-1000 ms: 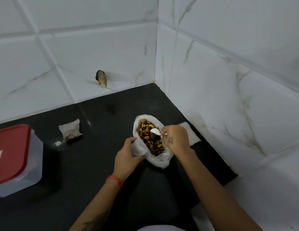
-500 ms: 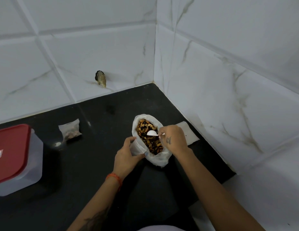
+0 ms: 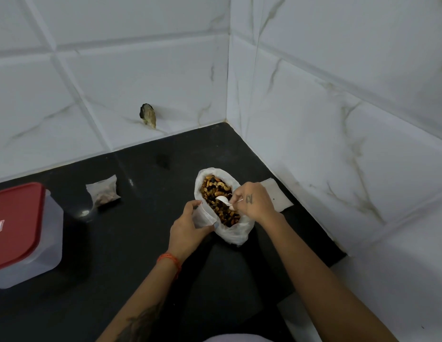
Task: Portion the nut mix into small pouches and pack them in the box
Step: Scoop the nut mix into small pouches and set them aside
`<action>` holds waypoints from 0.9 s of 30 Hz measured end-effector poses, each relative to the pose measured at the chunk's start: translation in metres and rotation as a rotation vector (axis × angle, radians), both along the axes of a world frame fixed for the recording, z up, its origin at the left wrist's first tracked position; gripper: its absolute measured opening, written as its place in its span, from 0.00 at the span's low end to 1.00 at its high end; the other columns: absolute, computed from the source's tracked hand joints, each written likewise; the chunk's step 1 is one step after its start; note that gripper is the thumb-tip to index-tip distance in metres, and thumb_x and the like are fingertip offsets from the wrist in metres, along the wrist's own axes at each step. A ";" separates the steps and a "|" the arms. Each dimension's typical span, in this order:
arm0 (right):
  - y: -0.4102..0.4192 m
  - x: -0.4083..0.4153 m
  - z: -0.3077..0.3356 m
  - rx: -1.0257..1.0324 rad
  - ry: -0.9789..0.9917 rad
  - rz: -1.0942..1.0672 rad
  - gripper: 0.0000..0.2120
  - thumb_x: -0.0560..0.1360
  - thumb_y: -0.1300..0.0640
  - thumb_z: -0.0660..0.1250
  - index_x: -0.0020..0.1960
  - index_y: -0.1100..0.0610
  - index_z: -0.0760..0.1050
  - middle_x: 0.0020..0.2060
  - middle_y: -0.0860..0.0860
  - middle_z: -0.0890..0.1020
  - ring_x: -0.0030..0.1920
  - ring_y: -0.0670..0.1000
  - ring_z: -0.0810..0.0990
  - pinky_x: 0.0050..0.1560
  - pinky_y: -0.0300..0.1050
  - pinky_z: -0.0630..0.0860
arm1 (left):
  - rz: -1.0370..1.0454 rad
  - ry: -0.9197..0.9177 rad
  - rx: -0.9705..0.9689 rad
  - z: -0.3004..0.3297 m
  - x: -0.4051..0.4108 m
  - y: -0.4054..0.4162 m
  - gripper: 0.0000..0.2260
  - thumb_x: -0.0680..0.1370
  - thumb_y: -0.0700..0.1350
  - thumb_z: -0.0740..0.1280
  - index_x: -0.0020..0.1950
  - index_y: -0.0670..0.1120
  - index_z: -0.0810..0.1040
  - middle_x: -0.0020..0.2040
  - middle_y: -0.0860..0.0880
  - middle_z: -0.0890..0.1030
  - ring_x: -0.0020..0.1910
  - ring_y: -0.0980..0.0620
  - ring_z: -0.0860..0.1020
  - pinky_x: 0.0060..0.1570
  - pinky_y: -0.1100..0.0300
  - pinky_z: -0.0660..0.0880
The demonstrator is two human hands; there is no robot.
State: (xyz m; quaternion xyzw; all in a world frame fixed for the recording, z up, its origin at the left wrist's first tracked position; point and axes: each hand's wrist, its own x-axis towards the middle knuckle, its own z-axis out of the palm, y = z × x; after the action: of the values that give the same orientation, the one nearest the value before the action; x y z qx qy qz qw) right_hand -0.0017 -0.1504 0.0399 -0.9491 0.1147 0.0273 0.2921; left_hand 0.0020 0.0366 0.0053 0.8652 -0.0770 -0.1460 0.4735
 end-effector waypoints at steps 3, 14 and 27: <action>-0.010 0.006 0.003 0.218 0.091 -0.038 0.05 0.68 0.61 0.76 0.44 0.59 0.84 0.37 0.49 0.84 0.34 0.45 0.81 0.45 0.38 0.77 | -0.003 -0.003 -0.001 0.000 0.000 -0.002 0.30 0.70 0.48 0.75 0.67 0.54 0.66 0.68 0.47 0.72 0.67 0.48 0.70 0.62 0.55 0.70; -0.014 0.007 -0.005 0.561 0.122 -0.230 0.05 0.68 0.63 0.75 0.43 0.61 0.83 0.34 0.50 0.84 0.30 0.46 0.79 0.32 0.33 0.74 | -0.032 -0.007 -0.032 0.000 0.004 0.000 0.30 0.69 0.47 0.76 0.67 0.54 0.66 0.68 0.49 0.72 0.66 0.49 0.70 0.59 0.59 0.70; -0.014 0.003 -0.011 0.750 0.210 -0.386 0.05 0.70 0.62 0.74 0.45 0.62 0.80 0.33 0.52 0.83 0.24 0.42 0.75 0.20 0.30 0.63 | -0.042 -0.034 -0.045 -0.001 0.008 0.000 0.29 0.69 0.47 0.76 0.66 0.54 0.67 0.66 0.49 0.74 0.58 0.59 0.69 0.54 0.64 0.68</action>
State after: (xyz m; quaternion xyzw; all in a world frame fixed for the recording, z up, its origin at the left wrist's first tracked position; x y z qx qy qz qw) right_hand 0.0017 -0.1641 0.0291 -0.7304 0.3015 0.1085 0.6032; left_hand 0.0097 0.0362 0.0047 0.8549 -0.1065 -0.1394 0.4882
